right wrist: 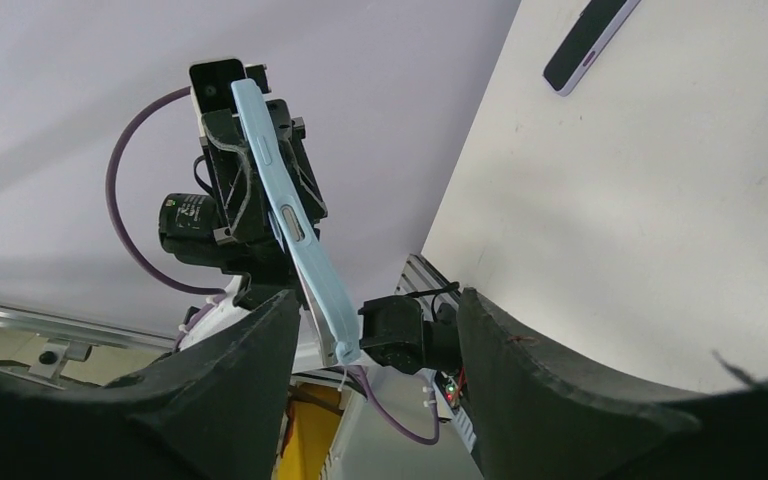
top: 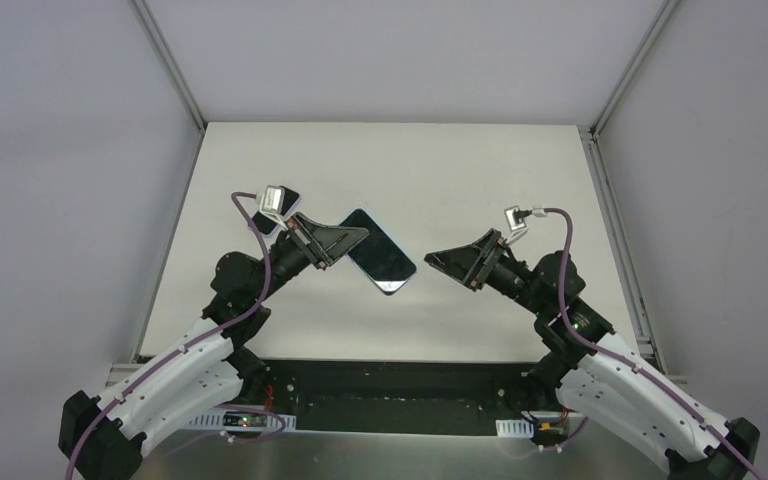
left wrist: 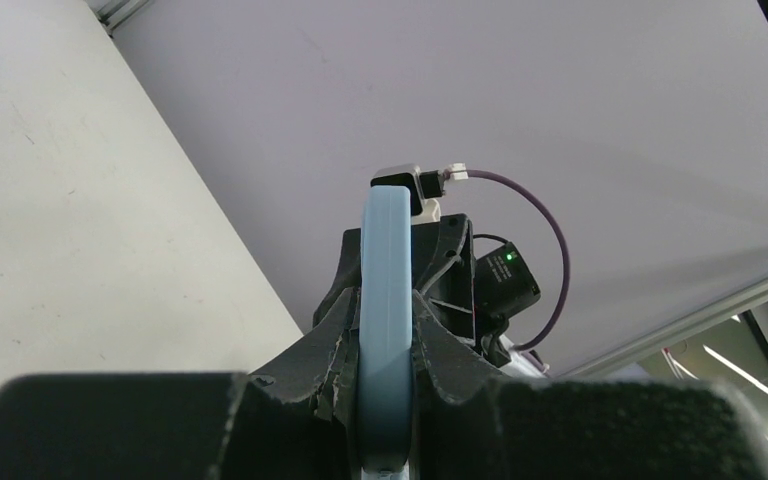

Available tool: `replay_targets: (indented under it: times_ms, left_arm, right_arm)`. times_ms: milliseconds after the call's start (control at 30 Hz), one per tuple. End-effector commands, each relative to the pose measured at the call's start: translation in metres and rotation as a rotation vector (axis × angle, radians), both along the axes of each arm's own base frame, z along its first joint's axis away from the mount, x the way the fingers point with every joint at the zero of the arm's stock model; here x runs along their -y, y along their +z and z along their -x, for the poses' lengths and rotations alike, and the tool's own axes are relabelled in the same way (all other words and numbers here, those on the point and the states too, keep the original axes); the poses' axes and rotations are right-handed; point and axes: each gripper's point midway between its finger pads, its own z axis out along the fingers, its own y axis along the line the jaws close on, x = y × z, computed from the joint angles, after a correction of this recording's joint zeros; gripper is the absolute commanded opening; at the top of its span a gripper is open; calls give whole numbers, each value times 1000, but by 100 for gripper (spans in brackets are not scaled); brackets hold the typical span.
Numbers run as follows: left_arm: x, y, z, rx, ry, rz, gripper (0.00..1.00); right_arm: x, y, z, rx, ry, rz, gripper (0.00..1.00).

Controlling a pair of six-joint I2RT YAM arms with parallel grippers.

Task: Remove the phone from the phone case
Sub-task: Remove the phone case from the phone.

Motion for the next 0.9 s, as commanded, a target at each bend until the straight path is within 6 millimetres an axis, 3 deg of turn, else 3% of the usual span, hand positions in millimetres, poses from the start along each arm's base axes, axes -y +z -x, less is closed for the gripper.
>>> replay_targets:
  times_ms: [0,500,867]
  left_arm:
    - [-9,46,15,126,-22,100,0]
    - [-10,54,19,115,-41,130,0]
    - [-13,53,21,117,-36,135,0]
  right_arm:
    - [2,29,5,50,7,-69,59]
    - [-14,37,26,83,150,-82,43]
    - [-18,34,27,77,164,-74,35]
